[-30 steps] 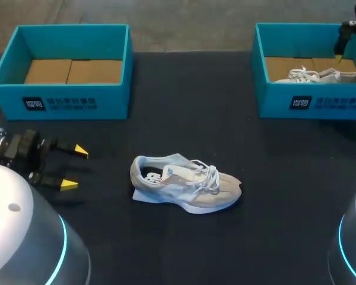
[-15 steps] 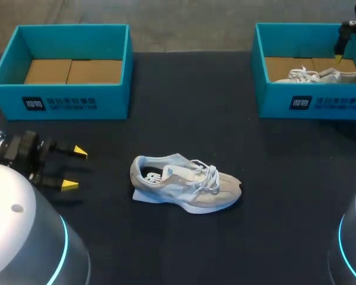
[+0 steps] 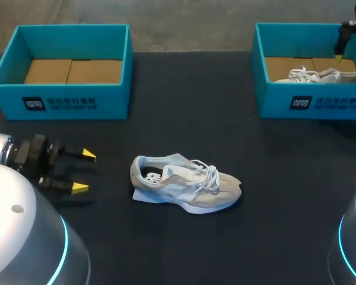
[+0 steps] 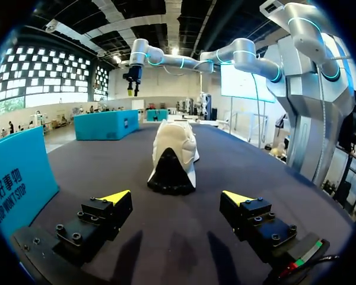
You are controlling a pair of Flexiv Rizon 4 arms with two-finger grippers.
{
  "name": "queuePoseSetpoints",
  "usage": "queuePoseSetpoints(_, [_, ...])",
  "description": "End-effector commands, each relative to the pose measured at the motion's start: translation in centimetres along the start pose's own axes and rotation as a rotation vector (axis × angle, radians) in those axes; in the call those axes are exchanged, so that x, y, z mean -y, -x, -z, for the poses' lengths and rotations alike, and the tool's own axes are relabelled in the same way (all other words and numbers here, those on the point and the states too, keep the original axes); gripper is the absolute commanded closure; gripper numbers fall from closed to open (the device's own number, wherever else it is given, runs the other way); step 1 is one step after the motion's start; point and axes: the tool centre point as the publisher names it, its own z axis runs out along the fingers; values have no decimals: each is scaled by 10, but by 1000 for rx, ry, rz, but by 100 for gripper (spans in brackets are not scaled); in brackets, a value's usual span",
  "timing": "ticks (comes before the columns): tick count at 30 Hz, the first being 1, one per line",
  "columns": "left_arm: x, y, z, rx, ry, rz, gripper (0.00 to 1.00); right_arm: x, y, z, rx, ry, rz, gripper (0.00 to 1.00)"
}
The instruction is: Take the shoe out of the shoebox, open the shoe tongue, remove and reinsert the insole, then place the shoe into the shoebox
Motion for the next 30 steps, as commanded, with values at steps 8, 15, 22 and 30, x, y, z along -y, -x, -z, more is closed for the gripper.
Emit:
queuePoseSetpoints(8, [-2,18,-22,-8,2,16,0,0,0,0,1,0,0,0])
queuePoseSetpoints(15, [-4,25,-31,-13,-17,10,0,0,0,0,1,0,0,0])
queuePoseSetpoints(22, [-3,31,-47,-35,-27,2,0,0,0,0,1,0,0,0])
queuePoseSetpoints(30, [-1,32,-63,-54,-54,0,0,0,0,0,1,0,0,0])
